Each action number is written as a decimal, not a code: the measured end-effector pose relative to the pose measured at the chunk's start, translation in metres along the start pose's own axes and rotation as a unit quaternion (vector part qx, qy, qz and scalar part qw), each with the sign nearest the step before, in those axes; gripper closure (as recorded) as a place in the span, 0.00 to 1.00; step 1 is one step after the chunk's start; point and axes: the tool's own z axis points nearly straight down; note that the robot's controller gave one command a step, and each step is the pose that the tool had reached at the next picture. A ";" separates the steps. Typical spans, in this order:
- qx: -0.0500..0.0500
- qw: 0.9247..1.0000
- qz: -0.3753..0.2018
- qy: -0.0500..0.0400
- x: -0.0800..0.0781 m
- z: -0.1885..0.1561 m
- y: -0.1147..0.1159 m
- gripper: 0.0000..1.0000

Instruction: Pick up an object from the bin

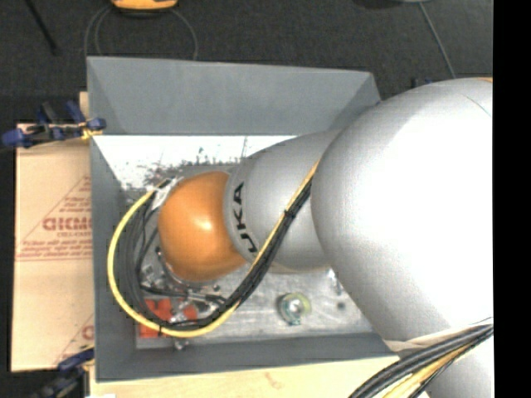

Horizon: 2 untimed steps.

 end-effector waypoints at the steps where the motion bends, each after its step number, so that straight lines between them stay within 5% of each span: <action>1: 0.001 1.000 0.003 -0.004 -0.002 -0.002 -0.002 1.00; 2: 0.000 0.994 -0.113 -0.002 0.009 -0.183 -0.027 1.00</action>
Offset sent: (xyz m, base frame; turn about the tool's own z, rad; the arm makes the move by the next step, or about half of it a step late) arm 0.0000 0.0000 0.0000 0.0000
